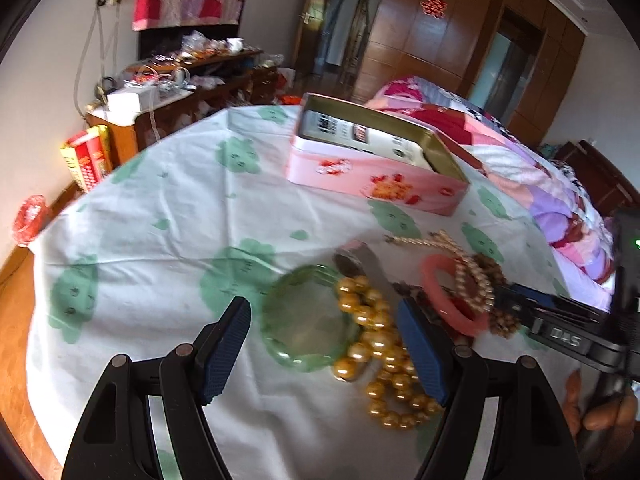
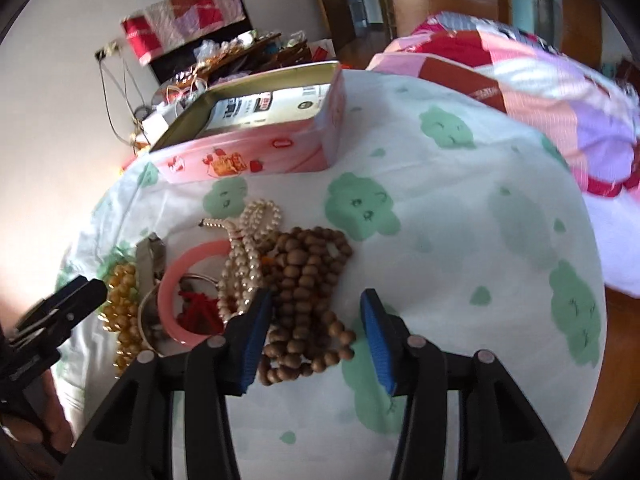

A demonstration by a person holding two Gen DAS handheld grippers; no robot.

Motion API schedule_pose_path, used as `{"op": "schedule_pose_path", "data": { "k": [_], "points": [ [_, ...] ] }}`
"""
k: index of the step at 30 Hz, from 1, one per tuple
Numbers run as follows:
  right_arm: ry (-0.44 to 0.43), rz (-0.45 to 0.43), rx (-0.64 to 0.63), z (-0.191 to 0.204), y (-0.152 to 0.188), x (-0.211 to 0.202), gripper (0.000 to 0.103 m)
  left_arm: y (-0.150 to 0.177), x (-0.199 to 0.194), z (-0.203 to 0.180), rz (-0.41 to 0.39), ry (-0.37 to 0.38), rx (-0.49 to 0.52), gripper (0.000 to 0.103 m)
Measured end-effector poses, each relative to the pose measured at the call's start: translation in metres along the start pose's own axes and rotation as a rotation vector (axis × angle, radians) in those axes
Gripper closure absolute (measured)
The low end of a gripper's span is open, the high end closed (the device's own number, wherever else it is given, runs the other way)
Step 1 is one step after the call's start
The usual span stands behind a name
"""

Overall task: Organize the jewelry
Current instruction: 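Grasp the brown wooden bead strand with the right gripper while the left grasps the gold bead strand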

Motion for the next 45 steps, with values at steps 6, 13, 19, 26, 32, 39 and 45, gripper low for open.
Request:
{"op": "schedule_pose_path", "data": {
  "k": [6,13,19,26,32,39,45],
  "points": [
    [-0.003,0.02,-0.05,-0.002,-0.001,0.002,0.077,0.005,0.011,-0.001,0.033,-0.032,0.012,0.034],
    [0.004,-0.101,0.061,-0.027,-0.012,-0.028,0.077,0.003,0.012,-0.001,0.021,-0.007,-0.004,0.069],
    [-0.008,-0.135,0.076,-0.024,-0.019,-0.035,0.077,-0.007,-0.007,-0.014,-0.061,0.017,0.046,0.09],
    [-0.039,-0.127,0.084,-0.02,-0.012,-0.033,0.077,-0.017,-0.021,-0.013,-0.082,0.079,0.014,0.092],
    [-0.034,-0.142,0.072,-0.018,-0.013,-0.037,0.077,0.011,-0.021,-0.035,0.018,0.064,0.069,0.045],
    [-0.044,-0.144,0.089,-0.019,-0.012,-0.039,0.077,0.037,0.007,-0.049,0.105,0.062,0.032,0.046],
    [-0.047,-0.15,0.105,-0.022,-0.012,-0.045,0.077,0.027,0.011,-0.037,0.045,-0.015,0.024,0.081]
  ]
}}
Point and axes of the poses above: each gripper's, at about its wrist camera, not at the fingertips, and x roughly the way its jaws point, z to its left, y to its underside, the point moved 9 cm from there along x, roughly the way its jaws point, and after that the axes turned 3 degrees about -z, right-handed, at the moved point
